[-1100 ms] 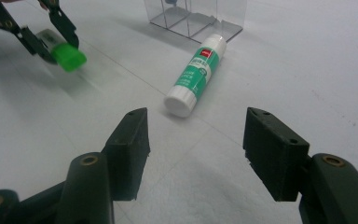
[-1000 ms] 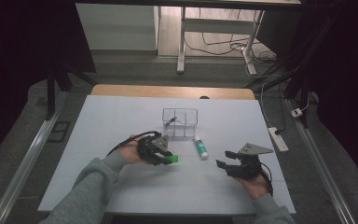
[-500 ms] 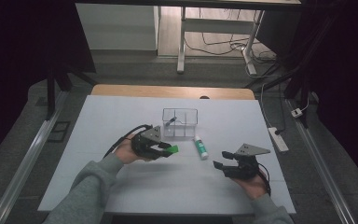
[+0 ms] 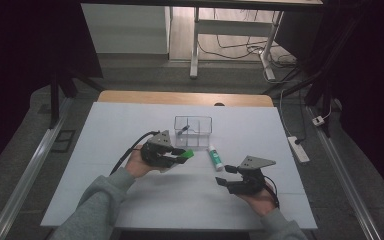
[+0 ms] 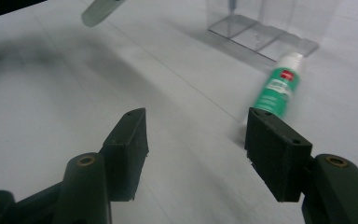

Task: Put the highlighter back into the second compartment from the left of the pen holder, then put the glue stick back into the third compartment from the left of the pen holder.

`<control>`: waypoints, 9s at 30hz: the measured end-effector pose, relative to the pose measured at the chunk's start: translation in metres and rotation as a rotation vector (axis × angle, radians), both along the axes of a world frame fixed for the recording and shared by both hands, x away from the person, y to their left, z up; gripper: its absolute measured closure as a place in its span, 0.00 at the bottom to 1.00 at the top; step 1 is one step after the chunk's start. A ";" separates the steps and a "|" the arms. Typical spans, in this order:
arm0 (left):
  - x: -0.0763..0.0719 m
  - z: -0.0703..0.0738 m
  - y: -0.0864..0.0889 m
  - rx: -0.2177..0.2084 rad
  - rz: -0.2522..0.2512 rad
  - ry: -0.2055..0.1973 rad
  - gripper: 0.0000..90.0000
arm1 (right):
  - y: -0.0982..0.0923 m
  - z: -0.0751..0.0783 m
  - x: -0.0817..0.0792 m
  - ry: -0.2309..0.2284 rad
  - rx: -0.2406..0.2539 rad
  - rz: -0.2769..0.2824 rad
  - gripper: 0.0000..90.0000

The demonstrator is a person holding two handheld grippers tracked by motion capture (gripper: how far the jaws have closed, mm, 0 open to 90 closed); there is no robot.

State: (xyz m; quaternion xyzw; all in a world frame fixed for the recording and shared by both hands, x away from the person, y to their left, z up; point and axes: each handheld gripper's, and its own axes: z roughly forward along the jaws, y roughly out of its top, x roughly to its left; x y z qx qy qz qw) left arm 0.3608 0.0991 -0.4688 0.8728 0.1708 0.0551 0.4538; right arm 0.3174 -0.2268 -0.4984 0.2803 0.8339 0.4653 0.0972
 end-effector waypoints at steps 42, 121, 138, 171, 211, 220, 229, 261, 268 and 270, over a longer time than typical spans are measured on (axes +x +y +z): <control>0.037 0.034 -0.012 -0.271 0.143 -0.047 0.74 | 0.035 -0.006 -0.002 0.010 0.050 0.029 0.46; 0.141 0.045 -0.043 -0.288 0.226 -0.038 0.73 | 0.020 -0.007 -0.002 0.029 0.048 0.016 0.45; 0.125 0.046 -0.025 -0.211 0.234 0.001 0.46 | 0.019 -0.006 -0.003 0.020 0.053 0.013 0.44; 0.004 0.032 0.063 -0.158 0.227 -0.012 0.47 | 0.003 -0.004 0.002 -0.003 0.040 -0.029 0.44; -0.087 -0.038 0.109 -0.047 0.381 0.071 0.45 | -0.022 0.002 0.004 -0.065 0.002 -0.083 0.44; -0.085 -0.042 0.111 -0.032 0.392 0.078 0.43 | -0.024 0.002 0.005 -0.064 -0.015 -0.090 0.44; -0.085 -0.044 0.114 -0.019 0.406 0.094 0.40 | -0.025 0.003 0.006 -0.064 -0.039 -0.110 0.44; -0.089 -0.047 0.120 -0.015 0.419 0.102 0.38 | 0.016 0.038 0.060 0.031 -0.202 -0.147 0.44; -0.089 -0.049 0.120 -0.017 0.420 0.105 0.38 | 0.031 0.037 0.074 0.069 -0.228 -0.141 0.43; -0.089 -0.049 0.119 -0.016 0.422 0.107 0.38 | 0.034 0.036 0.078 0.072 -0.234 -0.138 0.43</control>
